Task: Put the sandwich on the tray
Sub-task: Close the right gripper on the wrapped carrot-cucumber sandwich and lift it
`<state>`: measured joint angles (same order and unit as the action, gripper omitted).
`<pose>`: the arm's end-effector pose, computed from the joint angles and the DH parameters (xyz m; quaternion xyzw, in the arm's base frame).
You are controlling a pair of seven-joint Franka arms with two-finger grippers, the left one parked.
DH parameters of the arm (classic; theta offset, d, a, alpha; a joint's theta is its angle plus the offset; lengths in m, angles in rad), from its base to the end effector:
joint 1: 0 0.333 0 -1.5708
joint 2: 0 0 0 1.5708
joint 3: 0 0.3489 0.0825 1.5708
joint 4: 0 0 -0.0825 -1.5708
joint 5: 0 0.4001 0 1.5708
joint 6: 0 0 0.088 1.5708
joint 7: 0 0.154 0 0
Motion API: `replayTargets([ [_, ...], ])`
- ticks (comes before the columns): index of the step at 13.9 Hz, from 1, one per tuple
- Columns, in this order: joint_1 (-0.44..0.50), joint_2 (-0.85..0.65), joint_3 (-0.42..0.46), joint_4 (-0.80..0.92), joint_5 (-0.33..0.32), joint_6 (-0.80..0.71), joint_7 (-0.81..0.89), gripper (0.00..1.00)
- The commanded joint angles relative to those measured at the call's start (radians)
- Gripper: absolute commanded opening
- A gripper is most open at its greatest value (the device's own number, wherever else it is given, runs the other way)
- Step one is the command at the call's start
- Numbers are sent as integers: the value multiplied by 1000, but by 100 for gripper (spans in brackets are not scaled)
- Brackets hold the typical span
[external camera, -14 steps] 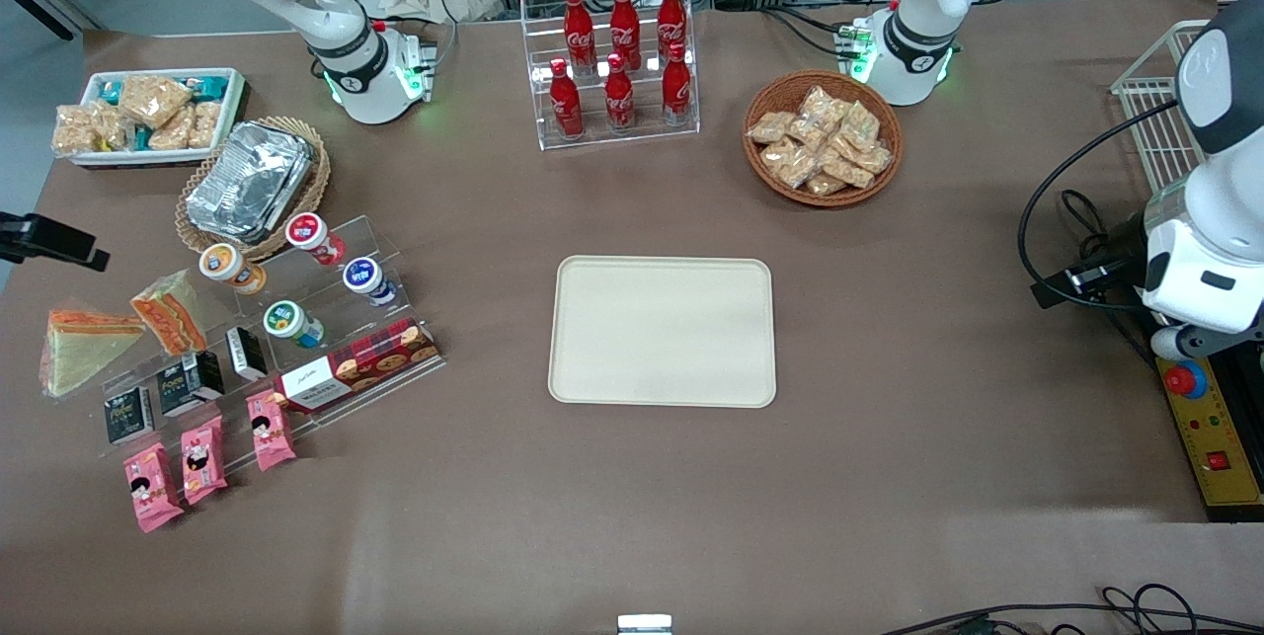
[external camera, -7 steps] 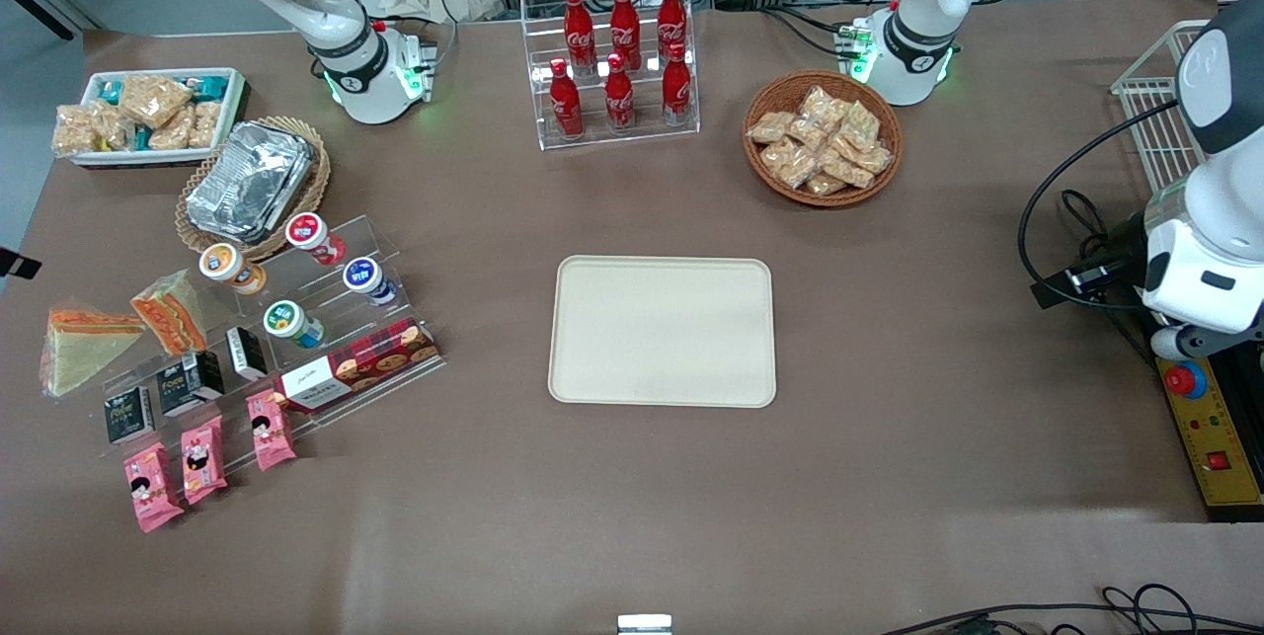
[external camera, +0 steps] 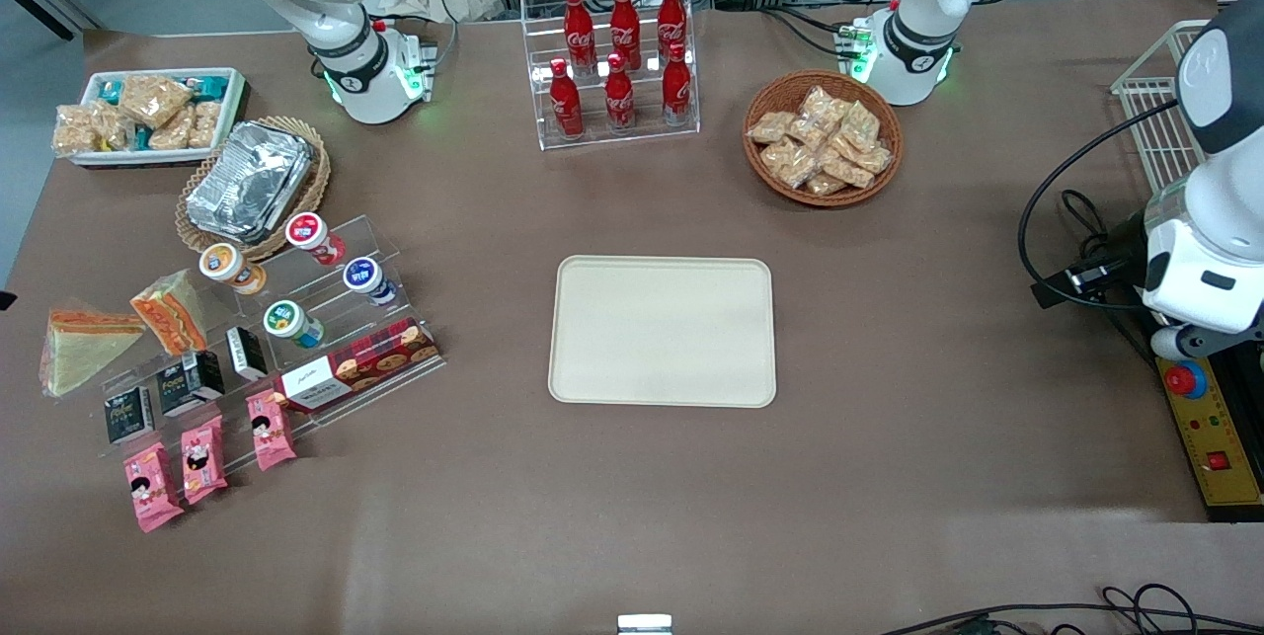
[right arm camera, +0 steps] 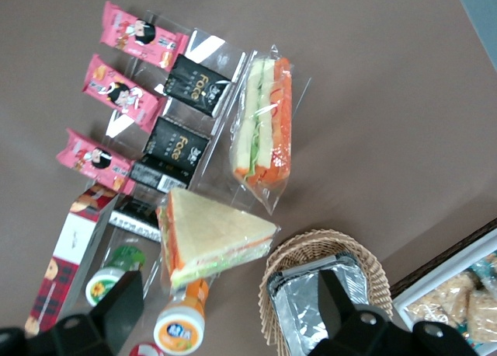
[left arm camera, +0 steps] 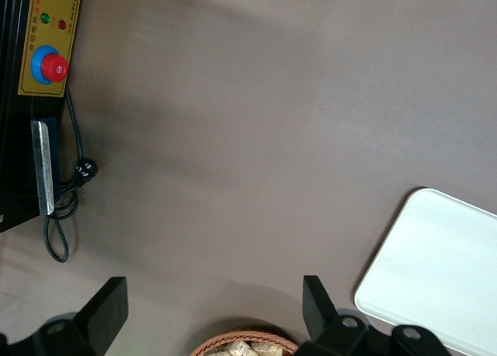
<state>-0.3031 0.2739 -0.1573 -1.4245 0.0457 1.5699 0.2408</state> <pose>0.5888 -0.2713 0.5153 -0.9374 0.3427 0.0620 0.0083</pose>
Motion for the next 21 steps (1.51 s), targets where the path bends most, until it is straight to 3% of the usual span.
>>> replayTargets([
  [1,-14,27,5,-45,19,68,41,100],
  [10,-47,48,7,-215,36,303,48,100],
  [21,-59,120,7,-220,62,384,37,100],
])
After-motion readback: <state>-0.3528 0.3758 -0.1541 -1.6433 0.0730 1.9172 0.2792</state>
